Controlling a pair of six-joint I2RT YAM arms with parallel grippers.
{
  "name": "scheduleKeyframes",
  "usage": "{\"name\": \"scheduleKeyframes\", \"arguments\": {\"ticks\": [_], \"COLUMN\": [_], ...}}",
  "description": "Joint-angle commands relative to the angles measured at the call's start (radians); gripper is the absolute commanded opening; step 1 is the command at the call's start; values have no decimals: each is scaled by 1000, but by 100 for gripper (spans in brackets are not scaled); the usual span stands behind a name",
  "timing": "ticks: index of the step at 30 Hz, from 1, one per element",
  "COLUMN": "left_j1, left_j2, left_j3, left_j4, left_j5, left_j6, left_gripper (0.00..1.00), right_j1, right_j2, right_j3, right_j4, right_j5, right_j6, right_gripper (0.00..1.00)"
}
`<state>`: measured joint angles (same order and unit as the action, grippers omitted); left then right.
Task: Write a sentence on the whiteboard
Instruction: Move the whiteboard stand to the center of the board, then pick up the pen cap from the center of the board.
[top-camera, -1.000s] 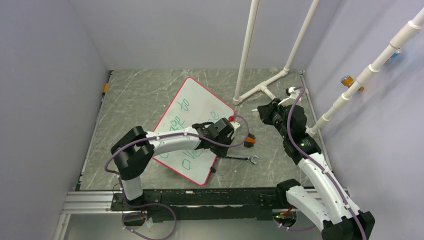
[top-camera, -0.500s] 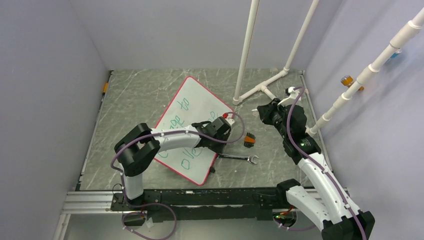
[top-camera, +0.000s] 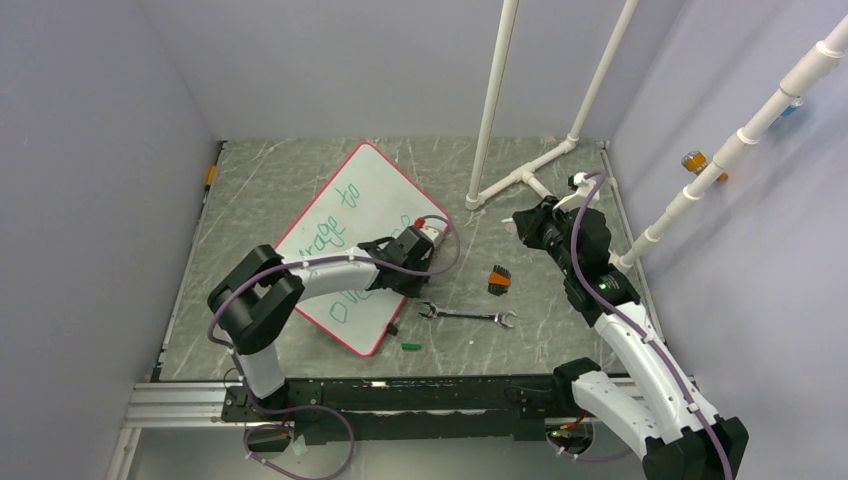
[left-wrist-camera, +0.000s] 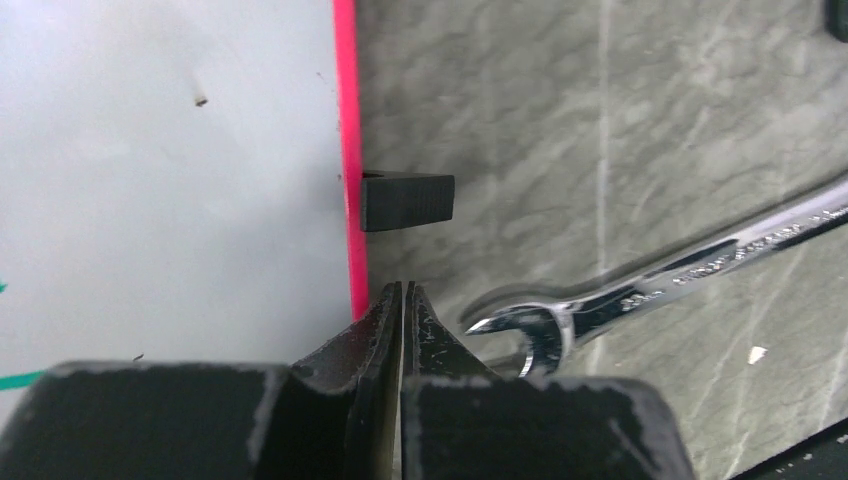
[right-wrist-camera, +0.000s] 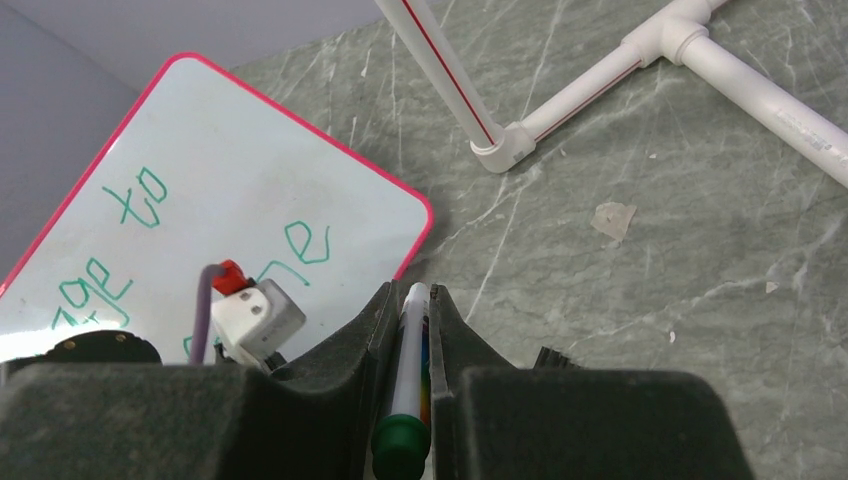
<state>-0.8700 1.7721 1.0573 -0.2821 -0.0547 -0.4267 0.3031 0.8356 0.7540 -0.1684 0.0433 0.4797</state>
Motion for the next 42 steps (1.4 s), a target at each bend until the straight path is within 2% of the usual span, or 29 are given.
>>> {"name": "scheduleKeyframes", "arguments": {"ticks": [1, 10, 25, 28, 31, 36, 42], "left_j1": [66, 83, 58, 26, -37, -126, -237], "left_j2": [-77, -112, -195, -234, -279, -326, -360], "left_j3": [-42, -30, 58, 94, 101, 61, -35], "left_j4": [-10, -14, -121, -202, -258, -338, -354], "left_j5": [-62, 15, 85, 89, 71, 58, 58], "left_j6": [42, 119, 271, 337, 409, 459, 478], "left_gripper": [9, 12, 30, 38, 51, 56, 58], "right_j1": [-2, -2, -2, -2, -3, -2, -2], "right_j2": [5, 4, -10, -15, -24, -38, -59], "right_j3": [15, 11, 11, 17, 18, 10, 2], "right_j4": [62, 64, 54, 45, 41, 36, 25], "right_j5": [-15, -17, -8, -5, -4, -2, 1], "right_j6": [9, 10, 4, 1, -1, -1, -5], "right_gripper": [0, 0, 0, 0, 0, 0, 0]}}
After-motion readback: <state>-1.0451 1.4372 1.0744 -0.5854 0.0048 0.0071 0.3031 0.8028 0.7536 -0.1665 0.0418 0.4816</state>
